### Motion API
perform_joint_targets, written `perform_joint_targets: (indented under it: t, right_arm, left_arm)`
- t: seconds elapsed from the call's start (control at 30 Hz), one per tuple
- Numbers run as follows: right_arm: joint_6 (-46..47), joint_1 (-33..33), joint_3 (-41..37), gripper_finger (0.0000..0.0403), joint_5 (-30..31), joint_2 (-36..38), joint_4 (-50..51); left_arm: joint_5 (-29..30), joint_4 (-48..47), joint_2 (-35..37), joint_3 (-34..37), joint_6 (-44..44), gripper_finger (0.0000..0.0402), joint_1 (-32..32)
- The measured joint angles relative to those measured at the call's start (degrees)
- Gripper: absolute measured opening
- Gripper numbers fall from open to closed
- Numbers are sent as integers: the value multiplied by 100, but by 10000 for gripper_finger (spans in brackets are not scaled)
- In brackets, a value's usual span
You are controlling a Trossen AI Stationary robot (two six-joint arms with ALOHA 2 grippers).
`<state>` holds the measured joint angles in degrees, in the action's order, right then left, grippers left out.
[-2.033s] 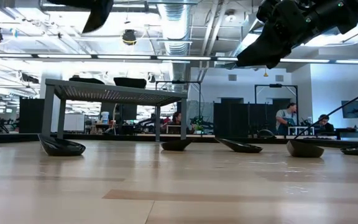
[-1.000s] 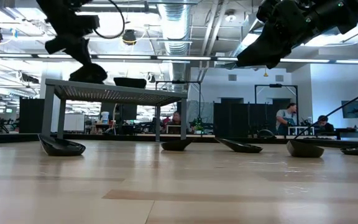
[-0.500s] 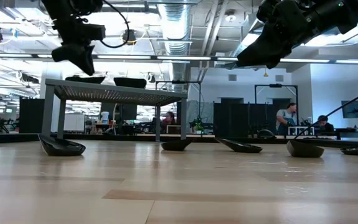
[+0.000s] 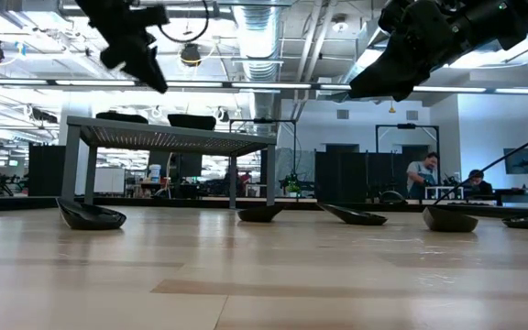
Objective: Pick & Place Mini shaped plates
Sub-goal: Stack the black leaf-shaped plate on top of the black leaf-shaped plate on the shelf
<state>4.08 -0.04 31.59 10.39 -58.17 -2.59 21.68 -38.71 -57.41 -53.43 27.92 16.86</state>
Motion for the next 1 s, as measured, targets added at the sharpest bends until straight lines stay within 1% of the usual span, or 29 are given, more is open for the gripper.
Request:
perform_joint_targets:
  t: [0.07, 0.17, 0.27, 0.37, 0.4, 0.5, 0.57, 0.63, 0.7, 0.73, 0.8, 0.9, 1.0]
  right_arm:
    - [0, -1, 0, 159, -1, 0, 0]
    - [80, 0, 0, 159, -1, -39, -12]
    - [248, -41, -2, 159, 5, -141, -138]
    - [611, -80, 24, 159, -27, -358, -425]
    - [634, -37, 81, 159, -136, -452, -401]
    - [654, 249, 364, 159, -546, -761, -181]
    - [654, 569, 649, 159, -689, -1018, -1]
    - [654, 970, 1014, 159, -684, -1306, 417]
    - [742, 1386, 1392, 159, -504, -1611, 892]
    - [918, 1588, 1567, 159, -397, -1770, 1197]
    - [1605, 1926, 1961, 157, -298, -2097, 1737]
    - [3271, 2328, 2508, 149, -328, -2523, 2622]
    - [4937, 2726, 2939, 138, -489, -2932, 3519]
  left_arm:
    - [-165, 109, 0, 0, -647, 130, -463]
    - [-465, 422, 2, 0, -1334, 120, -1226]
    - [-680, 807, 2, 0, -1679, 110, -1946]
    - [-711, 1101, 2, 3, -1995, 102, -2560]
    - [-709, 1208, 2, 32, -2095, 100, -2748]
    - [-707, 1357, 2, 171, -2142, 97, -3211]
    - [-709, 1457, 2, 294, -2225, 97, -3445]
    - [-707, 1628, -4, 454, -2263, 97, -3603]
    - [-693, 1813, -5, 611, -2265, 97, -3705]
    - [-693, 1972, -7, 693, -2267, 97, -3733]
    - [-696, 2322, -9, 867, -2267, 97, -3750]
    - [-685, 2967, -13, 1128, -2229, 97, -3736]
    - [-690, 3635, -11, 1380, -1975, 97, -3701]
